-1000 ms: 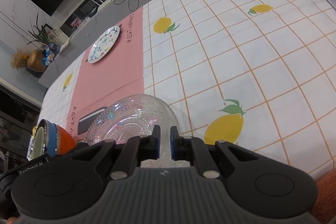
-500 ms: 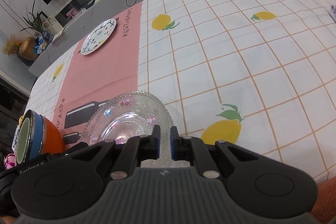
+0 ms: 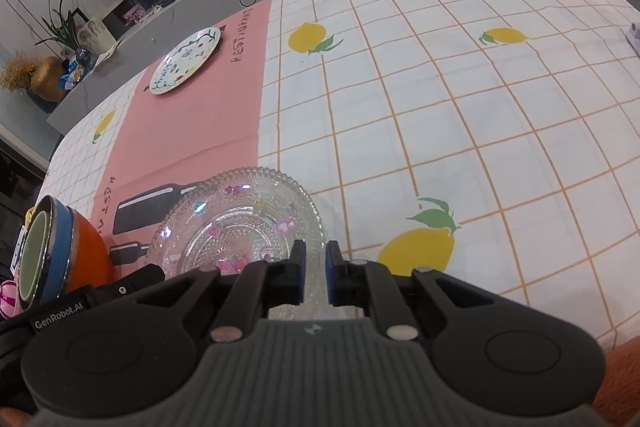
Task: Organize plates and bowls
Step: 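Lower the glass bowl onto the runner beside the bowl stack and open both grippers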
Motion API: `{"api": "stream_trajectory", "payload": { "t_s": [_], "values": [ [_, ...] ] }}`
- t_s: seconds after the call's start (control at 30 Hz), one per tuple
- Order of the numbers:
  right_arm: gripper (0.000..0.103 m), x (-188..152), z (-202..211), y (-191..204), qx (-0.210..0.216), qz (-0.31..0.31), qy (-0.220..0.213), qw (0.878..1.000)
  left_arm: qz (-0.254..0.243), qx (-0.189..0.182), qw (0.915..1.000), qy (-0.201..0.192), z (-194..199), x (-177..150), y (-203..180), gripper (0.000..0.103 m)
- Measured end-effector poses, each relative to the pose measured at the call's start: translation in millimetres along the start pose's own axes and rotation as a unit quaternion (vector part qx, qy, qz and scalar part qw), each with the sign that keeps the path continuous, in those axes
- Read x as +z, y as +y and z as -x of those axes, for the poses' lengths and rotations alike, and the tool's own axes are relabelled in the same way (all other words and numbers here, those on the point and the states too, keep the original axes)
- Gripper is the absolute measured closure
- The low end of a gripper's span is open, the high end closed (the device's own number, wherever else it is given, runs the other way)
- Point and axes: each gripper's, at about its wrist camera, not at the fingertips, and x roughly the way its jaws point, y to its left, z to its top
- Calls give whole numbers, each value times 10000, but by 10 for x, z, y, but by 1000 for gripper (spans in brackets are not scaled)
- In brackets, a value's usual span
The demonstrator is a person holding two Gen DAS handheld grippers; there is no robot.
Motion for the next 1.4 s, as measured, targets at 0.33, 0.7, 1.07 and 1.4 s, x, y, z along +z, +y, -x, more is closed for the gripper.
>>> {"api": "stream_trajectory", "payload": {
  "t_s": [0.33,0.7,1.07,1.4],
  "values": [
    [84,26,86,-40,261,-172,-201,9993,-609,322,9958,-608,185,-50,-211,91],
    [97,38,66,-202,365,-745,-107,9965,-299,255,9990,-228,58,-102,-79,82],
    [103,37,25,-180,326,-659,-33,9973,-439,397,9981,-180,38,-105,-100,95],
    [84,31,185,-76,36,-261,-577,9980,-1076,531,9915,-499,252,-49,-341,92]
  ]
}}
